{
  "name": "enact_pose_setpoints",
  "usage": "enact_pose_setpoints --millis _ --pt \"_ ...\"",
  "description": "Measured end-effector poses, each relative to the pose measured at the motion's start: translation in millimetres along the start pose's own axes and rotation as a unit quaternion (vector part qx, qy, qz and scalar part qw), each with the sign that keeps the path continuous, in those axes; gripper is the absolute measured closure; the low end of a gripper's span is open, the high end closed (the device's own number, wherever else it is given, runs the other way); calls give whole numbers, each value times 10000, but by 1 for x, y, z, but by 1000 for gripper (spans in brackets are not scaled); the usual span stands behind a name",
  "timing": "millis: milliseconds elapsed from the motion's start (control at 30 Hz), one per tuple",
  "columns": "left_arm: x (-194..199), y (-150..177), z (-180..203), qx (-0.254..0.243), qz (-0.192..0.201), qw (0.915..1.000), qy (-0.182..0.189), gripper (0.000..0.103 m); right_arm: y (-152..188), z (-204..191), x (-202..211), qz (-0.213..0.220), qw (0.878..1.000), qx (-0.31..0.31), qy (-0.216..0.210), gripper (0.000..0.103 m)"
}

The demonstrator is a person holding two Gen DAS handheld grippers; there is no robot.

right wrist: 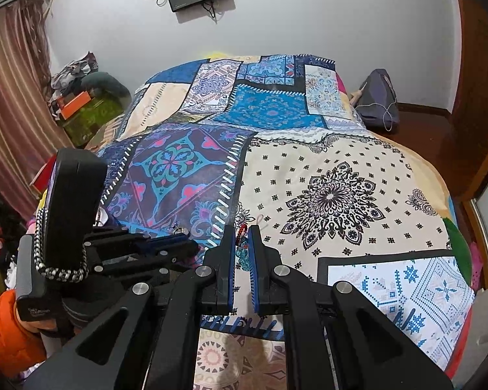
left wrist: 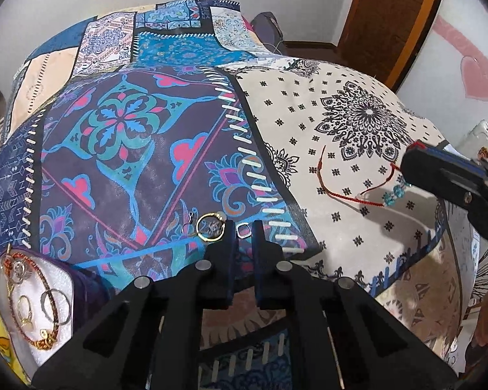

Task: Organize jewelry
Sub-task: 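Lift the beaded bracelet with the right gripper while the left approaches a gold ring, then grasp the gold ring with the left gripper while the right carries the bracelet toward the box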

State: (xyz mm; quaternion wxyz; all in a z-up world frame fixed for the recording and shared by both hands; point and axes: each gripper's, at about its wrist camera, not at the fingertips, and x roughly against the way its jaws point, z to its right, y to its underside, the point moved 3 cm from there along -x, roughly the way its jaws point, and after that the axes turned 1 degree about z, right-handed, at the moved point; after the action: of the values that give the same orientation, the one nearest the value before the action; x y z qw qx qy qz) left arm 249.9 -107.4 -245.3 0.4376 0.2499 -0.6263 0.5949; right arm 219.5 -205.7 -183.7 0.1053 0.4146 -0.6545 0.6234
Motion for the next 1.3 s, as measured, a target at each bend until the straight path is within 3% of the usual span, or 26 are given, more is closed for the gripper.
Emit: enact_pose_setpoints --millis 767,1300 --pt "124 8 -40 180 1058 9942 -39 95 -34 -72 32 553 9974 397 -223 96" --pt "191 40 -98 412 1543 9862 -432 95 -45 -146 27 671 9920 810 -698 96"
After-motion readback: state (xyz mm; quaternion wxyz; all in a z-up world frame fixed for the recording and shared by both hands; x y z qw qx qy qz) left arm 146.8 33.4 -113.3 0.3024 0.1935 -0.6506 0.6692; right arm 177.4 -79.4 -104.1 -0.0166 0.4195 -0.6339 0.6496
